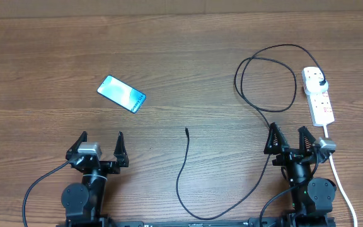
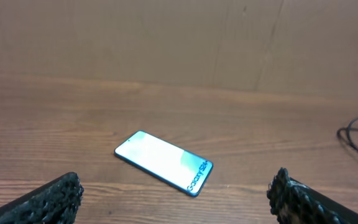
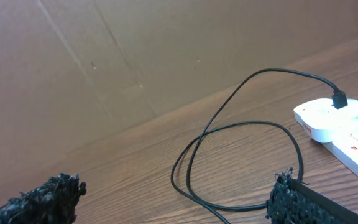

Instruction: Plug charger to phone and switch on socket

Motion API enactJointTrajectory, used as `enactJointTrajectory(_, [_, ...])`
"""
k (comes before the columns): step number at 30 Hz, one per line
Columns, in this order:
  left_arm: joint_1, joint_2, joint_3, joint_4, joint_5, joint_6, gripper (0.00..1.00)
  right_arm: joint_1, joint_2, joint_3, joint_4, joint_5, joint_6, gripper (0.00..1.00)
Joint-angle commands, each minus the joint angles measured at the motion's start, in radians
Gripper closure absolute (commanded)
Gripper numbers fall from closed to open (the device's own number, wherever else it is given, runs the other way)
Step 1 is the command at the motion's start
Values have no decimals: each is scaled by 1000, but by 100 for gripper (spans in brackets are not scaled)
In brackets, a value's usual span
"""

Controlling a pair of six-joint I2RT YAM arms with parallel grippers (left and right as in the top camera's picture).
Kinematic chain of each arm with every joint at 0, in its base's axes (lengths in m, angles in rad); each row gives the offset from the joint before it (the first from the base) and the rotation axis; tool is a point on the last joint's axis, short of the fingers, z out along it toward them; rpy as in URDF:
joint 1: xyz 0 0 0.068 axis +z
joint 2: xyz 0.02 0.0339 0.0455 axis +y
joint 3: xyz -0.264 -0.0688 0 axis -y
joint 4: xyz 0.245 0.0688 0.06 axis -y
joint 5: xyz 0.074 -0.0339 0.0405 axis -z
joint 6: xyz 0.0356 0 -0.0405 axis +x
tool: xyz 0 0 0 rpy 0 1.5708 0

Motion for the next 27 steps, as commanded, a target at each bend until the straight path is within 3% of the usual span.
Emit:
enactJointTrajectory(1, [5,21,132,-85,-11,-59,0,5,-11,-11,6,10,-8,0])
enactJointTrajectory(5, [5,139,265,-176,-65,-112,0,5,-11,-11,6,10,-8,0])
enactJointTrajectory(9, [5,418,475,-266,-87,-178,0,5,-11,-11,6,10,-8,0])
enactJointTrajectory(16, [4,959,981,-575,-13,-178,0,5,-11,-11,6,10,-7,0])
enactJointTrajectory(19, [4,1083,1036,-619,38,-192,0,5,-11,-11,6,10,-8,0])
enactJointTrajectory(21, [4,1189,1041,-579,112,-270,0,5,-11,-11,6,10,-8,0])
enactJointTrajectory(24, [-4,1336,1125,-707,6,-468,0,5,-11,-11,6,10,-8,0])
enactJointTrajectory(27, [-40,1491,1305,-824,-56,-500,0,5,-11,-11,6,10,-7,0])
